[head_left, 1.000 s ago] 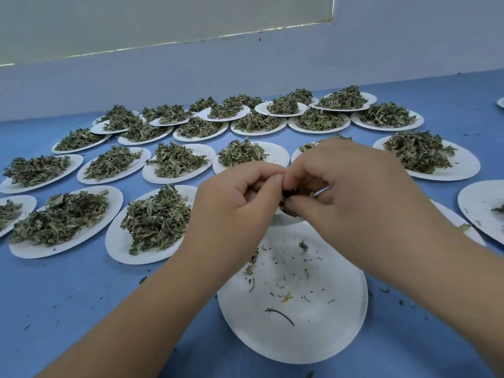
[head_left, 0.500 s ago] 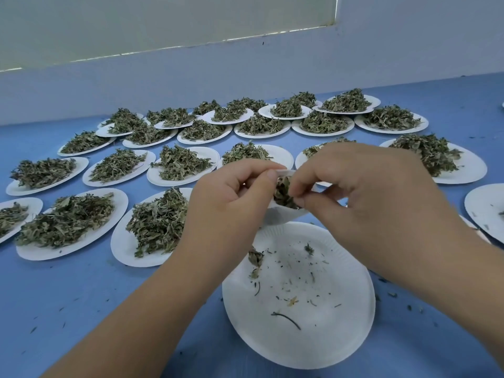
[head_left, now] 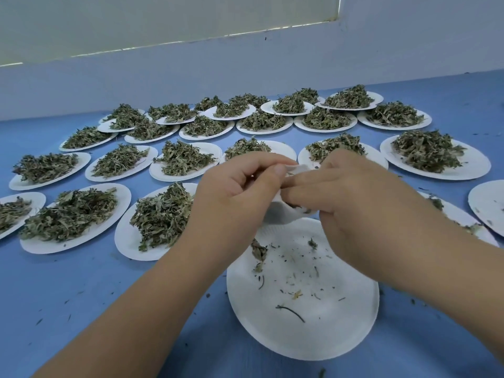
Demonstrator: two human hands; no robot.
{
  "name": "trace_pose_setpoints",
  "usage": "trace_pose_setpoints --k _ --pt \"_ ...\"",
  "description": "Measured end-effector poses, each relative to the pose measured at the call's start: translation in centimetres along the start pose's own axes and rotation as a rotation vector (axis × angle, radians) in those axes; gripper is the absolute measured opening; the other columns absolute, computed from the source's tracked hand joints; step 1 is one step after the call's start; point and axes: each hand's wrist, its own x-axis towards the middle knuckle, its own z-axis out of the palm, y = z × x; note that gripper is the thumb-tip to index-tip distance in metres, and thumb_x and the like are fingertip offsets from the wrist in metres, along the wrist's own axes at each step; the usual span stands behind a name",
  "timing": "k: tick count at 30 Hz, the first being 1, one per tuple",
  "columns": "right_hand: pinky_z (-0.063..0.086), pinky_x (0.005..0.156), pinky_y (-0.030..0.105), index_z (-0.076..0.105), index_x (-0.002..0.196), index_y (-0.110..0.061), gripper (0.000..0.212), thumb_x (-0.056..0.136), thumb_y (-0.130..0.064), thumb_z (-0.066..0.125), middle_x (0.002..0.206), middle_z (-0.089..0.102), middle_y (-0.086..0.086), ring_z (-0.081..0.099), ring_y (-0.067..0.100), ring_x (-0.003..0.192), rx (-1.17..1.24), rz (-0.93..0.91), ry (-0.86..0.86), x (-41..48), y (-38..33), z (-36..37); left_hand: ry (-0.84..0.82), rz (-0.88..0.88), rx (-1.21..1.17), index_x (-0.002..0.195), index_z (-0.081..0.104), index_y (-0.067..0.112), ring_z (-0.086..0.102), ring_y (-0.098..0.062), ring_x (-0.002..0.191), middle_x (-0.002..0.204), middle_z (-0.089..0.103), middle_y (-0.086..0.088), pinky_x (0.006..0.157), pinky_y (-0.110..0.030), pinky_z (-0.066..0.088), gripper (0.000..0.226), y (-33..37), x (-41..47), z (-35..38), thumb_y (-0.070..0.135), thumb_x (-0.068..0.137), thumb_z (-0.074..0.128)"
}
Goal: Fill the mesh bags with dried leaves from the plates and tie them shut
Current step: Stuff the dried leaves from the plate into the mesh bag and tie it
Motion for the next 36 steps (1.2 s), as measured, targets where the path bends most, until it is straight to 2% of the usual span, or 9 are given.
trace_pose_setpoints --k 4,6,9,12,16,23,27,33,36 --pt "0.047 0.062 0.027 0.073 0.074 -0.025 0.035 0.072 -0.004 0.045 0.073 0.068 -0.009 0.058 0.010 0.071 0.226 -0.020 0.201 -0.9 -1.0 -2.4 0.101 -0.058 -0.061 0.089 0.076 0.025 0.040 -0.009 0.049 0.054 0.054 0.013 0.051 -0.025 0.035 0.019 -0.5 0.6 -0.9 0.027 0.086 0.057" --pt "0.043 0.060 0.022 0.068 0.065 -0.026 0.029 0.072 -0.008 0.047 0.066 0.063 -0.011 0.056 0.010 0.068 0.278 -0.004 0.115 -1.1 -1.0 -2.6 0.164 -0.069 -0.081 0.087 0.076 0.025 0.040 -0.008 0.047 0.053 0.054 0.011 0.049 -0.022 0.035 0.017 -0.7 0.8 -1.2 0.027 0.087 0.059" --pt "0.045 0.080 0.027 0.073 0.088 -0.030 0.027 0.087 -0.027 0.045 0.086 0.062 -0.017 0.053 0.002 0.089 0.198 -0.011 -0.195 -1.0 -1.4 -1.0 0.222 -0.066 -0.116 0.085 0.076 0.026 0.040 -0.009 0.048 0.058 0.055 0.004 0.047 -0.021 0.035 0.018 -0.8 1.1 -1.4 0.022 0.091 0.059" --pt "0.039 0.095 0.029 0.060 0.119 -0.032 0.034 0.094 -0.042 0.040 0.118 0.055 -0.016 0.041 0.008 0.114 0.076 -0.142 -0.405 -1.1 -2.1 1.3 0.225 -0.050 -0.108 0.085 0.075 0.028 0.040 -0.012 0.051 0.060 0.055 0.001 0.049 -0.024 0.035 0.018 -0.8 1.1 -1.3 0.024 0.090 0.059" --pt "0.036 0.097 0.031 0.058 0.116 -0.032 0.033 0.095 -0.051 0.041 0.122 0.051 -0.012 0.042 0.014 0.112 0.043 -0.209 -0.435 -0.9 -2.4 3.0 0.210 -0.036 -0.097 0.084 0.075 0.027 0.040 -0.010 0.049 0.057 0.053 0.006 0.048 -0.022 0.036 0.019 -0.8 1.1 -1.0 0.019 0.091 0.059" --pt "0.044 0.079 0.033 0.069 0.102 -0.028 0.021 0.096 -0.032 0.049 0.097 0.058 -0.004 0.050 0.017 0.093 0.076 -0.230 -0.415 -0.9 -2.4 3.7 0.208 -0.037 -0.076 0.087 0.074 0.023 0.045 -0.002 0.047 0.054 0.056 0.015 0.049 -0.015 0.036 0.019 -0.9 1.1 -1.0 0.016 0.093 0.058" --pt "0.047 0.073 0.035 0.065 0.096 -0.029 0.018 0.094 -0.022 0.049 0.095 0.053 -0.006 0.054 0.017 0.088 0.033 -0.242 -0.433 -1.0 -2.5 3.6 0.183 -0.022 -0.087 0.087 0.074 0.025 0.038 -0.007 0.047 0.053 0.051 0.010 0.049 -0.021 0.034 0.017 -0.8 1.0 -0.9 0.022 0.088 0.057" --pt "0.044 0.084 0.029 0.063 0.105 -0.033 0.018 0.096 -0.025 0.049 0.100 0.051 -0.014 0.051 0.008 0.094 0.068 -0.179 -0.462 -0.8 -1.6 2.2 0.172 -0.028 -0.084 0.090 0.075 0.023 0.036 -0.009 0.047 0.057 0.050 0.003 0.047 -0.021 0.033 0.018 -1.0 0.9 -1.0 0.025 0.088 0.057" --pt "0.038 0.075 0.015 0.069 0.094 -0.034 0.017 0.092 -0.030 0.053 0.087 0.054 -0.019 0.049 -0.002 0.080 0.127 -0.044 -0.379 -0.2 0.3 -0.1 0.164 -0.024 -0.091 0.091 0.074 0.021 0.034 -0.008 0.044 0.054 0.048 0.007 0.046 -0.019 0.032 0.018 -1.0 0.8 -1.1 0.024 0.089 0.057"
